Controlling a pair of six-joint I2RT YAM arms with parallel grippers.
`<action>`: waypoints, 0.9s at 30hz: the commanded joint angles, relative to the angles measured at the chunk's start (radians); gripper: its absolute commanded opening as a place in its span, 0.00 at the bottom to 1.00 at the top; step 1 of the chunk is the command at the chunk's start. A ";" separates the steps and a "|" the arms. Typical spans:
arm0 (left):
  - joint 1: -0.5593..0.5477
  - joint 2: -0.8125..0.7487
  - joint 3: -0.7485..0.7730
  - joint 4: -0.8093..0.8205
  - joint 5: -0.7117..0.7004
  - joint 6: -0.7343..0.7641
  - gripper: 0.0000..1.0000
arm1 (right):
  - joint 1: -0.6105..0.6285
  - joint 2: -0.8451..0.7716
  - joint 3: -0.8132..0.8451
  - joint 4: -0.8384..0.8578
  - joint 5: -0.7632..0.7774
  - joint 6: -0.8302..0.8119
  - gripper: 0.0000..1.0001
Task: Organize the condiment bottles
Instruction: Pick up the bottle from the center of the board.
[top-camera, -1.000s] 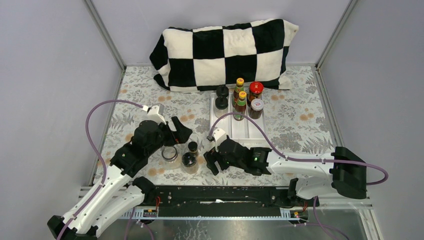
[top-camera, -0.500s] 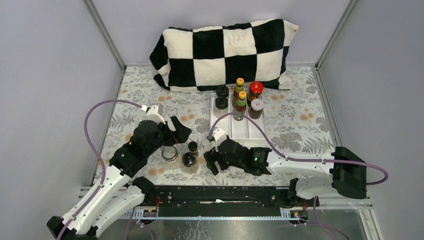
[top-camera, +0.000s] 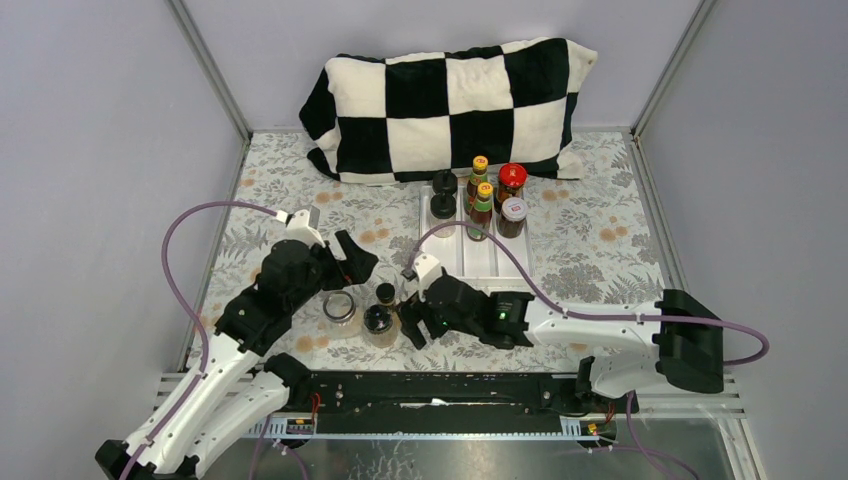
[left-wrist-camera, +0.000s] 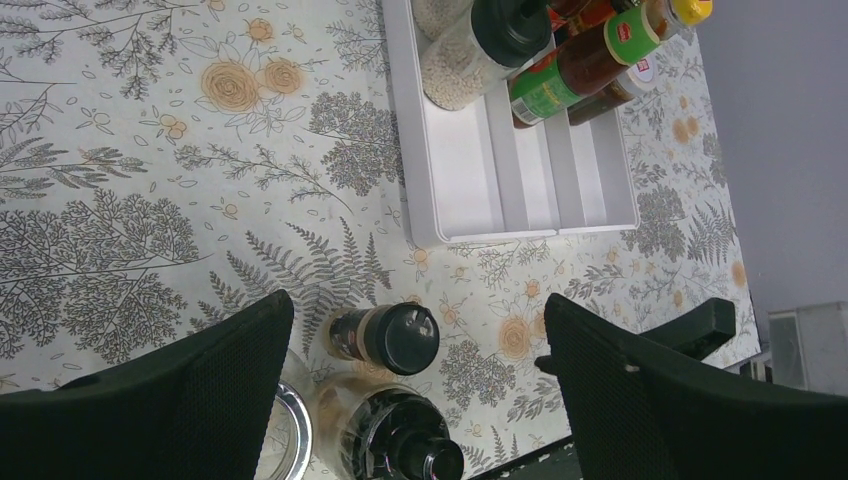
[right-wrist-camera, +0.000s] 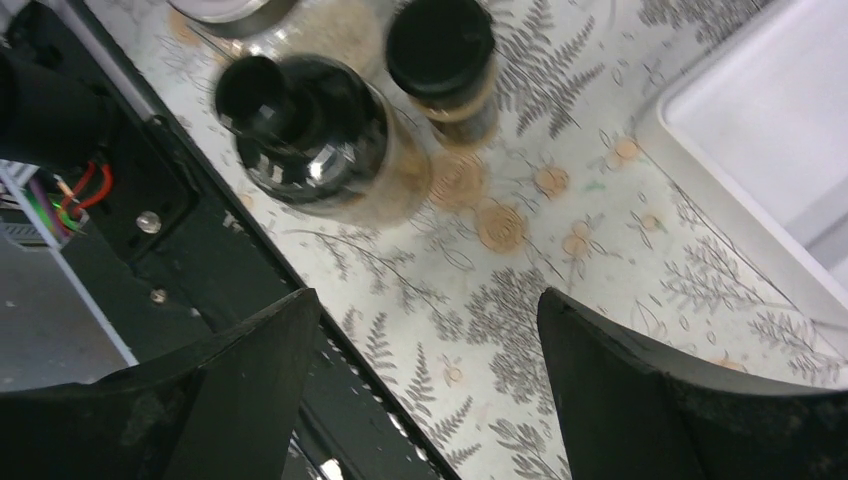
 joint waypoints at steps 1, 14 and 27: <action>0.027 -0.022 0.030 -0.027 0.033 0.017 0.99 | 0.039 0.058 0.122 -0.003 0.025 -0.022 0.87; 0.062 -0.019 0.058 -0.072 0.063 0.016 0.99 | 0.111 0.205 0.294 -0.048 0.047 -0.049 0.88; 0.066 -0.043 0.108 -0.145 -0.001 0.023 0.99 | 0.114 0.338 0.388 -0.113 0.210 -0.062 0.93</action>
